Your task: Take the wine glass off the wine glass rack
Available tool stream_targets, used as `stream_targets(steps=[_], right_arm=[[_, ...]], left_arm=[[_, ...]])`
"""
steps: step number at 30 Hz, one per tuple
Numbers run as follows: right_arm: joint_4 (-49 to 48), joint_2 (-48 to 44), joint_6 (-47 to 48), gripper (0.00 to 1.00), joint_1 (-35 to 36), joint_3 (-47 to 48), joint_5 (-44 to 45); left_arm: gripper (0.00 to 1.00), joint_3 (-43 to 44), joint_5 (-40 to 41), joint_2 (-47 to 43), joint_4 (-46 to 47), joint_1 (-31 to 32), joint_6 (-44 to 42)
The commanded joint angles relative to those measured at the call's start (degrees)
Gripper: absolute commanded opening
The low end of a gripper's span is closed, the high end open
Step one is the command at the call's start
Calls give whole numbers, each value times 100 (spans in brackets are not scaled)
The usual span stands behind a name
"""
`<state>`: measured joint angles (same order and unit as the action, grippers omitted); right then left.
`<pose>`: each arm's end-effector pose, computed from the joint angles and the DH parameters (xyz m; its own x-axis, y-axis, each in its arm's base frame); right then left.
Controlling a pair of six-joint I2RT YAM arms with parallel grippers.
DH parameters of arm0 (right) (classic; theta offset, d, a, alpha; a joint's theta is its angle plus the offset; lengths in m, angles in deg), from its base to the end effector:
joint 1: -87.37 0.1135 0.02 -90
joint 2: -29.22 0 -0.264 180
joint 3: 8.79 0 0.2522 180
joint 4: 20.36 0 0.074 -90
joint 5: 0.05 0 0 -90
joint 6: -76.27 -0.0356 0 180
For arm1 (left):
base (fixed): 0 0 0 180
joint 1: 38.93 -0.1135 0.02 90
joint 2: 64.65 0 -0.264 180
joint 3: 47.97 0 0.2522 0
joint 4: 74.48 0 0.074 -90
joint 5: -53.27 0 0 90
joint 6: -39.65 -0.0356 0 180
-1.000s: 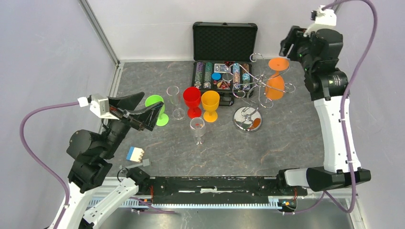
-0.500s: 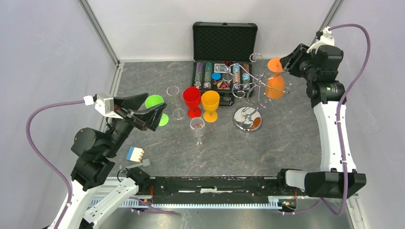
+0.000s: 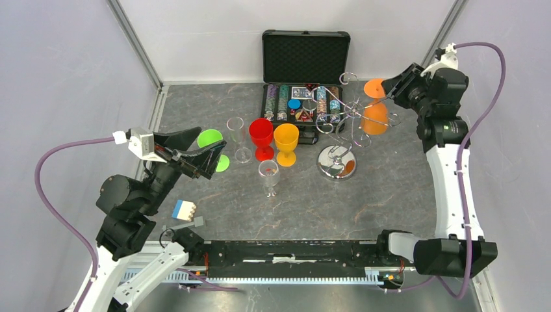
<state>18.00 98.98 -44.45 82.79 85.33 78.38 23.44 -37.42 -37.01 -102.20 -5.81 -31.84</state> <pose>0.2638 -0.0140 0.4389 -0.2664 0.5234 -0.8094 0.0237 0.8430 0.5374 0.0614 -0.0406 0.4407 0.0430 -0.4071 -0.9124 0.6008 0.7402 -0.3019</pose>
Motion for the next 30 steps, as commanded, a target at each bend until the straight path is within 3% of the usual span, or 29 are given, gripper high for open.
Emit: stream_targets(steps=[1,25,30], right_arm=[[-444,-335,-545,44,-8,-291,-86],[-1519,-565,-1655,24,-87,-1307,-158],[-1563,-675,-1718,11,-120,-1409,-56]], left_arm=[[100,-34,-72,-47,218,6,232],[100,-52,42,-126,156,3,160],[100,-61,49,-123,156,6,157]])
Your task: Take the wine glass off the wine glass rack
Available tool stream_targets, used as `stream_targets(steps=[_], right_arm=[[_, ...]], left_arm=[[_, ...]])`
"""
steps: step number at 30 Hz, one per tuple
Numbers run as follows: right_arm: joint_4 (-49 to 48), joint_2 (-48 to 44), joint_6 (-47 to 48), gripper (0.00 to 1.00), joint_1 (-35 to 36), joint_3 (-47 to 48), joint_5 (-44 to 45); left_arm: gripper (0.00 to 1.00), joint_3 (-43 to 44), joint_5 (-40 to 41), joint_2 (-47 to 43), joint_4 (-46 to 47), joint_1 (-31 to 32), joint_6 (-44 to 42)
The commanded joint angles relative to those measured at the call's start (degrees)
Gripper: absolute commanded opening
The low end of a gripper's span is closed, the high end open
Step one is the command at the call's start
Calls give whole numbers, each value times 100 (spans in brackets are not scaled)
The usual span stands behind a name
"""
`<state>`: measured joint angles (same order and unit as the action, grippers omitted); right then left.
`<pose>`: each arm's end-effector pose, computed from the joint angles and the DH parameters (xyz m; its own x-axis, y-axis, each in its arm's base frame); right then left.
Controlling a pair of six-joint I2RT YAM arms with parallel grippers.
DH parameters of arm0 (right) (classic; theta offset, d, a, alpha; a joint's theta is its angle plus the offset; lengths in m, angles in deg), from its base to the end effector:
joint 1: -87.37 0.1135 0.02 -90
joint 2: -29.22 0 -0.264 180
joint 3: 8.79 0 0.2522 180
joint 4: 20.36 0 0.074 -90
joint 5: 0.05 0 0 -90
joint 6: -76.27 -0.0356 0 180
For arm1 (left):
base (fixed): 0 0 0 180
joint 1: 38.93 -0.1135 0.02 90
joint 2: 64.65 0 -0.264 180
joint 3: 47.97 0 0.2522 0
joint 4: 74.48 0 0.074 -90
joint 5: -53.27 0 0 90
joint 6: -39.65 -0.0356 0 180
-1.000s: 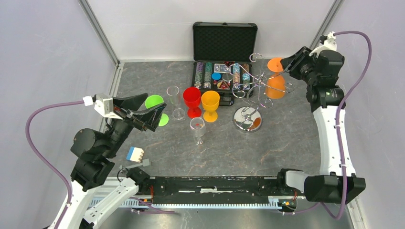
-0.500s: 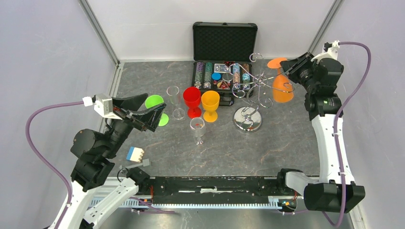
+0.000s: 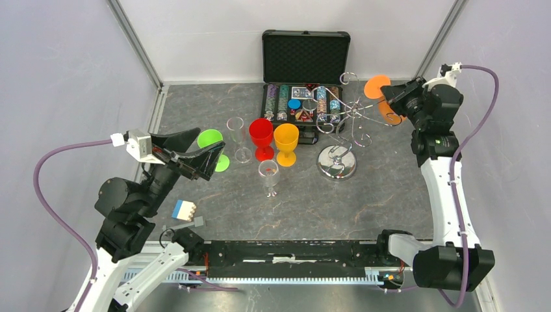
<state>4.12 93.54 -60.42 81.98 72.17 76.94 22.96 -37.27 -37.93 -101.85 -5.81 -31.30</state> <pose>0.2545 -0.0160 0.4088 -0.1881 0.7299 -0.6572 0.0093 0.6704 0.7419 0.0583 -0.0385 0.4398 0.0485 -0.4214 -0.9056 0.6028 0.7353 -0.3098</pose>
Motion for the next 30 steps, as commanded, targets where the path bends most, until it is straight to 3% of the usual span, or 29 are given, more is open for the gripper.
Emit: stream_targets(steps=[1,2,16,30], right_arm=[[-175,-147,-128,5,-49,-94,107],[-178,-175,-133,0,-58,-84,149],[-42,-736,-164,0,-75,77,884],[-381,-875,-809,0,-76,-185,-218]], left_arm=[[100,-13,30,-34,121,1,102],[100,-13,26,-27,121,3,94],[100,-21,35,-26,143,1,95],[100,-48,176,-76,165,6,89]])
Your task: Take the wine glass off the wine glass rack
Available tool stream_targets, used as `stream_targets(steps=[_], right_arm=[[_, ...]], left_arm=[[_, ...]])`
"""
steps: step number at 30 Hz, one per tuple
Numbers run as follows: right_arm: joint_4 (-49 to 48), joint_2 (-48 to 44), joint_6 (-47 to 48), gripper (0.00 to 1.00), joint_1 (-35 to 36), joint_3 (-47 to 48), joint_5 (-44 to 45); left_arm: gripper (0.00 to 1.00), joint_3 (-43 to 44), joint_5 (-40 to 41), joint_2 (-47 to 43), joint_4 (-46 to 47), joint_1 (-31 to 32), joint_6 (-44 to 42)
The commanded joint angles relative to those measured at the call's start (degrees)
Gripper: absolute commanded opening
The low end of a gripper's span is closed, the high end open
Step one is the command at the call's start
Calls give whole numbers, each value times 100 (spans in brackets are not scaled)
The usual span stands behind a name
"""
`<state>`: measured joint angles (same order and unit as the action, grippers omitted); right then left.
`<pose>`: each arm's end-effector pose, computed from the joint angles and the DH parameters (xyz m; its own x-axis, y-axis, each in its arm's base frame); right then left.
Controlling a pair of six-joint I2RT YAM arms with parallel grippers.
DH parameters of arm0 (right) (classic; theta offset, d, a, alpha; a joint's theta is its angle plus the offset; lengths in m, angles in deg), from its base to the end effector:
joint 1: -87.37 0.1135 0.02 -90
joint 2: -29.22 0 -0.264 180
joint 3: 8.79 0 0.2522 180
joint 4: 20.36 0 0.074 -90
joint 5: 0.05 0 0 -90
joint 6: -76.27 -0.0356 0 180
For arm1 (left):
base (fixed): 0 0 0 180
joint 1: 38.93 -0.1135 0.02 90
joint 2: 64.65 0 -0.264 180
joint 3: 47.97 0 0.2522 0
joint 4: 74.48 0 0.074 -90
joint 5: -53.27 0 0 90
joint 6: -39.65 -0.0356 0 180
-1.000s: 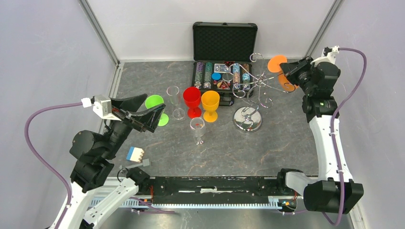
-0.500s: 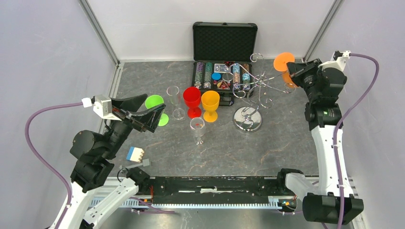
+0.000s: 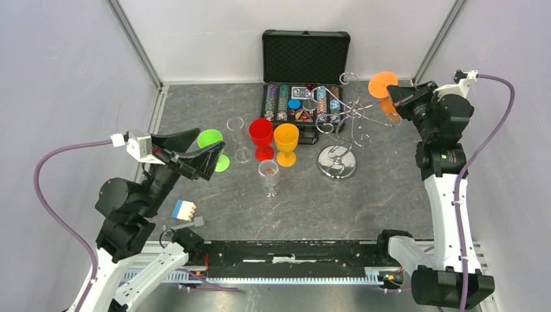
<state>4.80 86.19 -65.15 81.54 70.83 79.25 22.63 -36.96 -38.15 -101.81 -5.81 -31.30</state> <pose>0.2173 -0.0155 0.4272 -0.0934 0.7817 -0.6167 -0.0188 0.6179 0.7861 0.0584 -0.0383 0.4384 0.0490 -0.4217 -0.9054 0.5984 0.7382 -0.3114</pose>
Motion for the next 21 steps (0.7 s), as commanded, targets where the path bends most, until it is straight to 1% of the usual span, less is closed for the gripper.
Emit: stream_targets(steps=[1,9,14,17,21], right_arm=[[-507,-148,-402,0,-33,-95,-527],[-925,-55,-784,0,-33,-410,-990],[-1092,-52,-859,0,-33,-556,-1048],[-2012,32,-1221,0,-33,-836,-1460],[-2290,214,-1277,0,-33,-815,-1565]], left_arm=[[100,-19,146,-57,171,1,99],[100,-41,162,-70,180,6,113],[100,-50,172,-60,187,1,125],[100,-50,164,-48,203,2,139],[100,-50,164,-30,195,1,143]])
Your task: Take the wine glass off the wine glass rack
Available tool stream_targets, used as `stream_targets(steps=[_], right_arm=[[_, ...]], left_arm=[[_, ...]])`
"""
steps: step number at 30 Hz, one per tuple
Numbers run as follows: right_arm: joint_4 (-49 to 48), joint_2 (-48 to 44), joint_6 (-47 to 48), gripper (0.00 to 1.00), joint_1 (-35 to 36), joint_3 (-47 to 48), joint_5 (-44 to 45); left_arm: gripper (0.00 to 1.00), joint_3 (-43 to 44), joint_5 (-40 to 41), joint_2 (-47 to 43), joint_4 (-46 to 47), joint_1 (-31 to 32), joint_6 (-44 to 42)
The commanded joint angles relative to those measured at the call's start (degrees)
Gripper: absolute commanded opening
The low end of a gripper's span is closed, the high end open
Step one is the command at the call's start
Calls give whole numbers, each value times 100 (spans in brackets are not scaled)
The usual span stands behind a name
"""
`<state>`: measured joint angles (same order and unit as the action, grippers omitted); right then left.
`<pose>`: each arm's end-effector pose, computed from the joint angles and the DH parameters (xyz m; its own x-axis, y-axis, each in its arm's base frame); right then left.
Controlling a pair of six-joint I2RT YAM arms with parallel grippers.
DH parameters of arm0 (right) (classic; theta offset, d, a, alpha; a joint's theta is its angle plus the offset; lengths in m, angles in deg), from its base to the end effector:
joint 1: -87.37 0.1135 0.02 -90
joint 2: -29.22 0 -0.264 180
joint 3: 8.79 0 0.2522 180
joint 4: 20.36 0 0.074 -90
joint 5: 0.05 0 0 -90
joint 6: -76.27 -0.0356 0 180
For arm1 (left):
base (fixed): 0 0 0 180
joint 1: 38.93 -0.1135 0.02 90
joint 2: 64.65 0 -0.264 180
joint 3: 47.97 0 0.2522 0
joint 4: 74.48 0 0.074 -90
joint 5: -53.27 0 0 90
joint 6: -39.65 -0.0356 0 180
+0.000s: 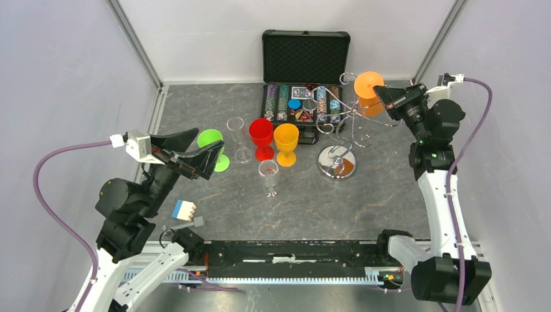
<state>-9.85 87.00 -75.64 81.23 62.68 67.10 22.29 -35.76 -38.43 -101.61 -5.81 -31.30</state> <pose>0.2311 -0.0110 0.4025 -0.2272 0.8421 -0.4891 -0.1838 0.4562 0.8707 0.0584 -0.0374 0.4373 0.0564 -0.4264 -0.9028 0.5831 0.7480 -0.3169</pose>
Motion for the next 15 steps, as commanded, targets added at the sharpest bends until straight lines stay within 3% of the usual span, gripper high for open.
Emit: stream_targets(steps=[1,7,11,15], right_arm=[[-913,182,-213,0,0,18,-343],[-1357,466,-5,0,-2,129,-121],[-2393,366,371,0,-2,72,123],[-3484,235,377,0,-2,88,-238]], left_arm=[[100,-6,43,-7,176,1,142],[100,-6,52,14,176,2,135],[100,0,61,26,167,3,136],[100,5,48,137,172,2,153]])
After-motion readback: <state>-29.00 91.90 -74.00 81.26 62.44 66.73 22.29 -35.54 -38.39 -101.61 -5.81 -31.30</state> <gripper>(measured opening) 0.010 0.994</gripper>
